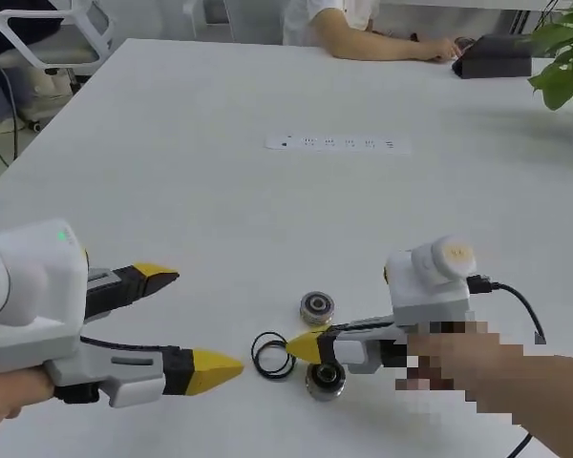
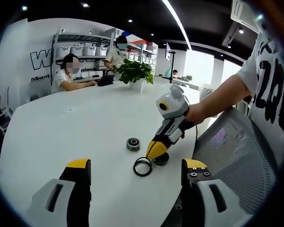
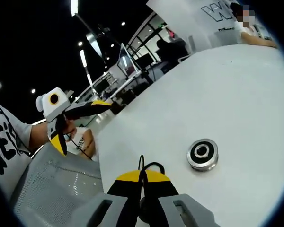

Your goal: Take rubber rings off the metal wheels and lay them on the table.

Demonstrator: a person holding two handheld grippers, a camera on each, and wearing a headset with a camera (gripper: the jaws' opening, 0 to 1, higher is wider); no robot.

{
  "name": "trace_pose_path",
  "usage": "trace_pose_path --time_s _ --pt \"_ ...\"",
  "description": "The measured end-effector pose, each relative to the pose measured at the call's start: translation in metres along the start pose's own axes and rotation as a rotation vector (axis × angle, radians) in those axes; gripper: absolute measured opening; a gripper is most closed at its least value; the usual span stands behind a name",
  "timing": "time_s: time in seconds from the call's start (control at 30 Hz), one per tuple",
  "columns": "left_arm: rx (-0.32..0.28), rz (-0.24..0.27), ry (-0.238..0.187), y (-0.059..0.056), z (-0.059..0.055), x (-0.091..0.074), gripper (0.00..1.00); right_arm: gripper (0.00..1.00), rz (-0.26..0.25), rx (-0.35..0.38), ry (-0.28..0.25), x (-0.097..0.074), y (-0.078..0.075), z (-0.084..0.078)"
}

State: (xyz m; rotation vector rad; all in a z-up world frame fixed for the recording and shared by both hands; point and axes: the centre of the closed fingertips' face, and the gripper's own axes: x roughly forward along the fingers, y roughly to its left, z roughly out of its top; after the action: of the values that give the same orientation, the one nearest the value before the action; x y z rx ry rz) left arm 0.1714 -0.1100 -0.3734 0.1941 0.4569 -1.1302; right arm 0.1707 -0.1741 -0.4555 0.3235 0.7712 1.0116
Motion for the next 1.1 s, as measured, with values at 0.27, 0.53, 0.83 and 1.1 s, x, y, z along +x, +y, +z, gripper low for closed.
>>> trace_pose_path --time_s 0.27,0.53,0.83,1.1 --pt "-0.003 -0.002 0.005 0.0003 -0.0011 0.0027 0.75 0.0 -0.019 -0.002 0.013 -0.001 -0.0047 -0.0031" --pt "-0.016 -0.011 0.007 -0.0025 -0.0015 0.0046 0.74 0.01 -0.038 -0.024 0.032 -0.0004 -0.0081 -0.0068" --pt "-0.014 -0.009 0.014 -0.003 -0.0033 0.0032 0.74 0.09 -0.063 -0.104 0.065 0.0007 -0.0087 -0.0103" --pt "-0.01 -0.006 0.018 -0.0035 -0.0035 0.0023 0.74 0.14 -0.077 -0.133 0.061 -0.0042 -0.0098 -0.0063"
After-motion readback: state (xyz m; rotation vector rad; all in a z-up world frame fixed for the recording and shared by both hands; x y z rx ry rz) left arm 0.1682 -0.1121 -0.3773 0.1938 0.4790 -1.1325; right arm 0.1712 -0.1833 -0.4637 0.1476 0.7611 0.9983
